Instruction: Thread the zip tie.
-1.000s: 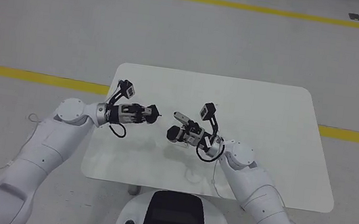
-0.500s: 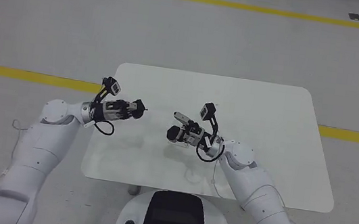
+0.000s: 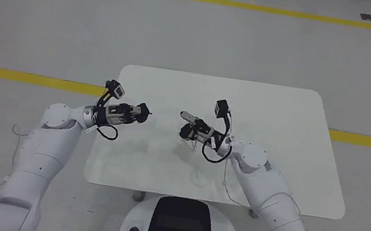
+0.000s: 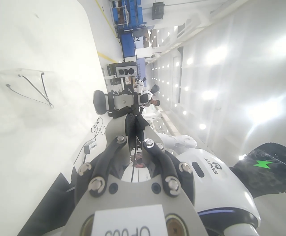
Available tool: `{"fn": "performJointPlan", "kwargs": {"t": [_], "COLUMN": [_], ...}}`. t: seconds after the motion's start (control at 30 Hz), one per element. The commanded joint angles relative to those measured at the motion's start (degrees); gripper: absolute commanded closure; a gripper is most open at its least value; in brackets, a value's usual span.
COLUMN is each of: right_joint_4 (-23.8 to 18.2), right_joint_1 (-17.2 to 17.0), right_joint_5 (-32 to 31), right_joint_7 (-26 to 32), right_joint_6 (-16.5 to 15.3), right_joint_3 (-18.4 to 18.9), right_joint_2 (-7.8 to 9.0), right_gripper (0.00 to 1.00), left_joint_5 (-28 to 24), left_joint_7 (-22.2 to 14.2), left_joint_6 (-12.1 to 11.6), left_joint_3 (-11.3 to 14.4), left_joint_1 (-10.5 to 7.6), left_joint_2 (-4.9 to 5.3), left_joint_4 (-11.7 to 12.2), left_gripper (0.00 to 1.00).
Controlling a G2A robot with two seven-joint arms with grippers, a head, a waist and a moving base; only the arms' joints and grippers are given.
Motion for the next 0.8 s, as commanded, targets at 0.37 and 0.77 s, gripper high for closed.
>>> {"fn": "performJointPlan", "kwargs": {"t": [0.37,0.77], "right_joint_4": [-12.6,-10.1], "right_joint_1": [-2.1,7.4], "right_joint_5": [-27.6,-44.5], "right_joint_7": [0.8,11.3], "right_joint_6": [19.1,26.8], "right_joint_3": [-3.0,-9.3], "right_joint_2": [1.97,1.34], "right_gripper": [0.0,0.0], "left_joint_5": [0.0,0.0], "left_joint_7": [0.0,0.0], "left_joint_6": [0.0,0.0], "left_joint_3": [0.0,0.0], "left_joint_1": [0.0,0.0], "left_joint_2": [0.0,0.0], "left_joint_4": [0.0,0.0], "left_gripper": [1.0,1.0]}}
